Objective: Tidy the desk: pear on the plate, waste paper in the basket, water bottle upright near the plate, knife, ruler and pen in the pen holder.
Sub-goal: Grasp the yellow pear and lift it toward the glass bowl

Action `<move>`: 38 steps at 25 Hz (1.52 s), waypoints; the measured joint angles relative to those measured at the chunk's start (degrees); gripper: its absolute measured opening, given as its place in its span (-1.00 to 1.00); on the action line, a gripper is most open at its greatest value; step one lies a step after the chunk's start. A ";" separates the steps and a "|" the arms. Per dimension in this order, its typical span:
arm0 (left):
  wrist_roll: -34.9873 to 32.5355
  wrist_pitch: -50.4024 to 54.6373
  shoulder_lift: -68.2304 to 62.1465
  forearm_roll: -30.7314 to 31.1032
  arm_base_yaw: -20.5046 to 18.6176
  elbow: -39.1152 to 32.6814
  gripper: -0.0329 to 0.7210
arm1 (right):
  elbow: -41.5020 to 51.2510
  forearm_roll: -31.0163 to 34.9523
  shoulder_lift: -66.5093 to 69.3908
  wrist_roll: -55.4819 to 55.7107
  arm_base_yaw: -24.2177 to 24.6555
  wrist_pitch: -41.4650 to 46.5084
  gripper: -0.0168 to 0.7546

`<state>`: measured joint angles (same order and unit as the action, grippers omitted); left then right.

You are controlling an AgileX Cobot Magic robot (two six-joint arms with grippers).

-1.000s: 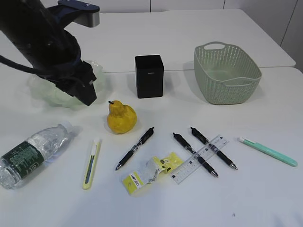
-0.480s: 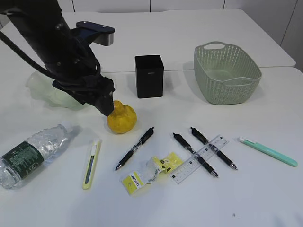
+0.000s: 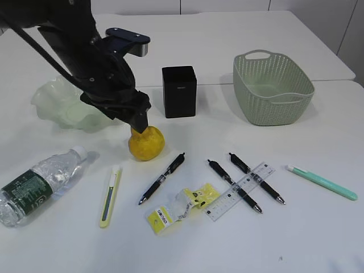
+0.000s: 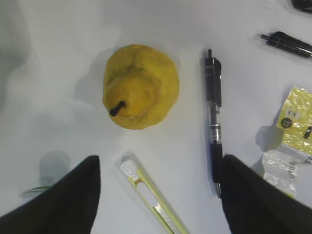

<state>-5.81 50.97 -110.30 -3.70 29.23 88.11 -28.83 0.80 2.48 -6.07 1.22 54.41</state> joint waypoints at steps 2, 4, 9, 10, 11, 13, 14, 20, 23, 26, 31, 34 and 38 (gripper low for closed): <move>0.23 0.00 -1.46 0.58 0.00 1.17 0.52 | 0.00 0.00 0.00 -0.05 0.00 0.04 -0.15; 0.36 0.00 -3.07 0.66 -0.32 2.30 0.52 | 0.00 0.00 0.00 -0.05 0.00 0.04 -0.15; 0.97 -0.94 -5.29 0.70 -1.47 4.29 0.52 | 0.00 0.00 0.00 -0.14 0.00 0.13 -0.15; 1.28 -1.21 -5.56 0.70 -1.69 4.51 0.52 | 0.00 0.00 0.00 -0.14 0.00 0.13 -0.15; 1.58 -1.34 -5.83 0.70 -1.85 4.67 0.52 | 0.00 0.00 0.00 -0.14 0.00 0.13 -0.15; 2.62 -1.62 -6.61 0.70 -1.89 4.65 0.52 | 0.00 0.00 0.00 -0.14 0.00 0.13 -0.15; 3.53 -1.76 -7.00 0.58 -1.89 4.65 0.52 | 0.00 0.00 0.00 -0.14 0.00 0.13 -0.15; 6.26 -3.27 -7.73 -0.63 -1.89 4.65 0.52 | 0.00 0.00 0.00 -0.14 0.00 0.13 -0.15; 7.45 -4.77 -7.73 -1.25 -1.89 4.65 0.52 | 0.00 0.00 0.00 -0.18 0.00 0.13 -0.15; 8.18 -5.32 -7.73 -1.37 -1.89 4.65 0.52 | 0.00 0.00 0.00 -0.18 0.00 0.13 -0.15; 10.06 -6.05 -7.96 -1.18 -1.89 4.65 0.52 | 0.00 0.00 0.00 -0.18 0.00 0.13 -0.15; 10.66 -6.16 -9.43 -1.14 -1.89 4.65 0.49 | 0.00 0.00 0.00 -0.18 0.00 0.13 -0.15; 11.08 -6.16 -11.61 -1.14 -1.89 4.65 0.47 | 0.00 0.00 0.00 -0.27 0.00 0.13 -0.15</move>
<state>5.27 44.81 -121.91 -4.84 27.34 92.77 -28.83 0.80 2.48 -6.34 1.22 54.54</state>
